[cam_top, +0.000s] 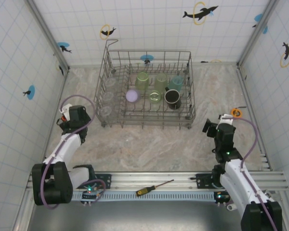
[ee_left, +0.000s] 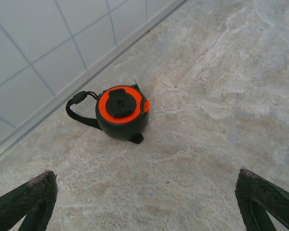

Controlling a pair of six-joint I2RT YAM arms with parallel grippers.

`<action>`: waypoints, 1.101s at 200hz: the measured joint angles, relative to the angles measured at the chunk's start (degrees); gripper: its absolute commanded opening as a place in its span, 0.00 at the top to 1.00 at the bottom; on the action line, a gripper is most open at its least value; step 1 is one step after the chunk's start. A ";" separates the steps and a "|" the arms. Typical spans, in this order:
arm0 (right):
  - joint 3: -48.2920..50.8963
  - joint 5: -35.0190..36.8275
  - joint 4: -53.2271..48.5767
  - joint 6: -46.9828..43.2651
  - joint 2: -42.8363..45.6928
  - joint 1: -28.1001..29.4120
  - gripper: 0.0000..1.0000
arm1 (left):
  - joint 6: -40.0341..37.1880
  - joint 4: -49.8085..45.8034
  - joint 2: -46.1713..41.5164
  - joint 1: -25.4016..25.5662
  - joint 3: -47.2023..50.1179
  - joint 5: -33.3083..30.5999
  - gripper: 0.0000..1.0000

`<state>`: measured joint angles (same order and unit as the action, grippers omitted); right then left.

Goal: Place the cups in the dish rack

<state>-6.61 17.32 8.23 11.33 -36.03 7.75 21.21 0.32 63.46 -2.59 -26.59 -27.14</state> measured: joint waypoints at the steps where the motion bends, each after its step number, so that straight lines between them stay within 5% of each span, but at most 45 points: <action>1: 0.35 0.13 0.44 -0.07 0.07 0.00 0.00 | 0.00 0.48 -0.02 0.00 0.35 -0.02 0.03; 67: 6.03 5.57 18.18 -1.88 -2.08 -0.63 0.00 | -1.09 23.91 6.32 0.00 13.09 0.24 0.03; 139: 6.05 7.02 40.48 -5.03 -15.89 -0.98 0.00 | -7.91 50.71 18.05 0.00 21.27 6.64 0.03; 220: 6.05 4.55 60.92 -7.08 -36.72 -1.14 0.00 | -13.60 58.64 21.27 0.72 20.76 15.43 0.03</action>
<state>-0.56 21.87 69.14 4.25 -72.75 6.61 7.62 58.96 84.73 -1.87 -5.82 -11.70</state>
